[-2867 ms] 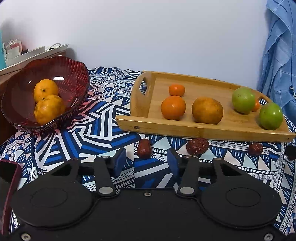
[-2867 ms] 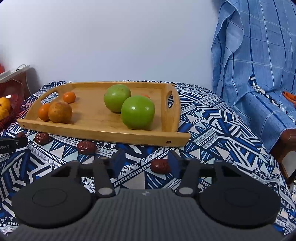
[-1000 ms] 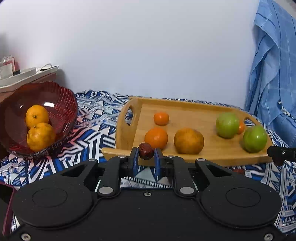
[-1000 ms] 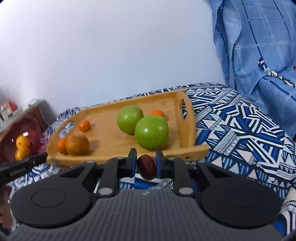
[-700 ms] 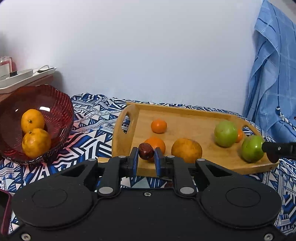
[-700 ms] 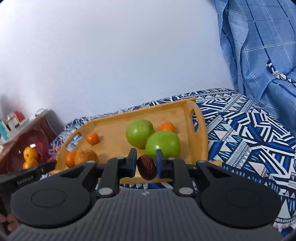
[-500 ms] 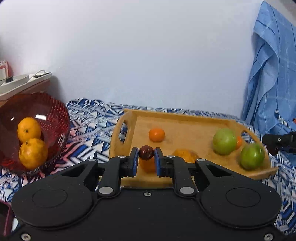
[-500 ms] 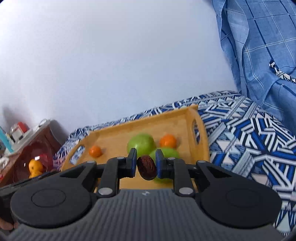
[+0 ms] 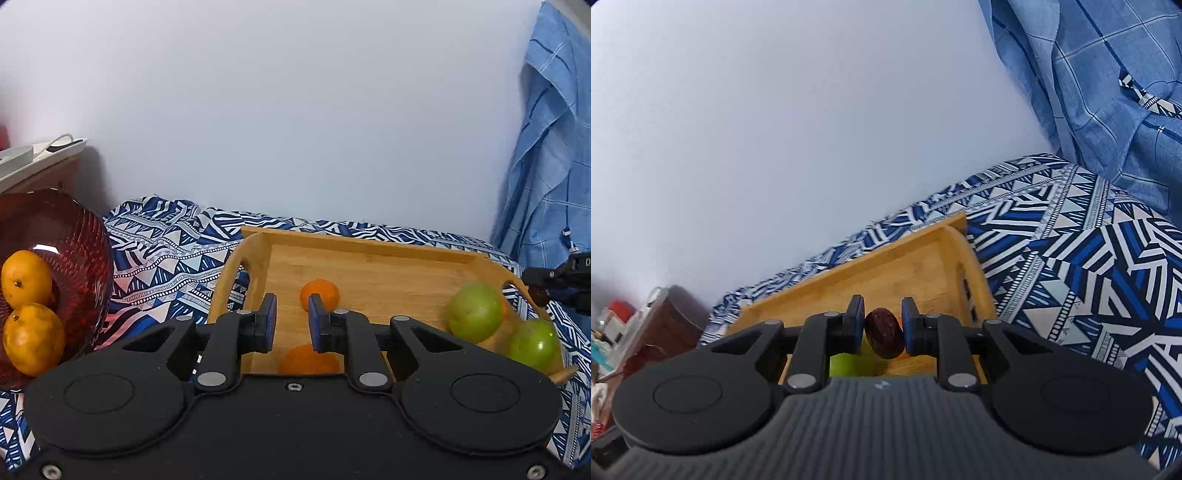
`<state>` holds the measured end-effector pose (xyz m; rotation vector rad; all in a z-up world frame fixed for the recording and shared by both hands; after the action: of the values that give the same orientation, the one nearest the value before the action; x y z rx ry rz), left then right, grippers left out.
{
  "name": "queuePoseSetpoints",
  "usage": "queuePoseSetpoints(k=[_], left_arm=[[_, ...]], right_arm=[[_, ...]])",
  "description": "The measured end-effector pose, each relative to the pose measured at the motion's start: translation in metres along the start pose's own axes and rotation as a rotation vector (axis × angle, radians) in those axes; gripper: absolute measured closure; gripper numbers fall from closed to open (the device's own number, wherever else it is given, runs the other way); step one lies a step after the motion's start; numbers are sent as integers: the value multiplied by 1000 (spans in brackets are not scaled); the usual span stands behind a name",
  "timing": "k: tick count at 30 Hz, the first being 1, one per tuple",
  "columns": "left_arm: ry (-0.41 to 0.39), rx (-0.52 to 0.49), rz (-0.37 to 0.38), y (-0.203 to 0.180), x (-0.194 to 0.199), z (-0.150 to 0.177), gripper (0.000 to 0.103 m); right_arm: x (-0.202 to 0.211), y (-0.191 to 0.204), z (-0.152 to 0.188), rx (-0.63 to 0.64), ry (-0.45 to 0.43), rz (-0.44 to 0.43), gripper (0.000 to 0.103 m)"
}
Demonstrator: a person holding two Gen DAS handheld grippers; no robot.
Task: Organize fruits
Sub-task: 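Carry the date with the right tool and release it onto the tray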
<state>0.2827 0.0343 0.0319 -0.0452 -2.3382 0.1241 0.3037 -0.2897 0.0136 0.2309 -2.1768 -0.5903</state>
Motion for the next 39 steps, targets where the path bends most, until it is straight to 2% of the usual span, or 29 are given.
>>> queuePoseSetpoints(k=[7,28,35,39], left_arm=[[31,11,-5,8,-14,1,86],[29,-16,21,1,0,3,85],[13,-29,41,-8,20,8,83],[8,-51,45,-14,34,17,77]], right_arm=[[-10,-6,-1,9,12,56,77],[-20,-11,2,-1,36,67,75],[3,8,8,75,-24,78,74],[16,27,21,164,-49,95,64]])
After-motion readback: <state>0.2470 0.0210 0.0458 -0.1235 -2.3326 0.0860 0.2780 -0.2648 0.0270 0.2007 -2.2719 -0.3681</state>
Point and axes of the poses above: each gripper's, at about its wrist camera, not at the fingertips, and x roughly against the way its jaws point, y to its left, z to its underside, the point moved 2 cm from there along -x, roughly the way its jaws point, and after that the axes turned 15 degrees about y, right-handed, at the moved point
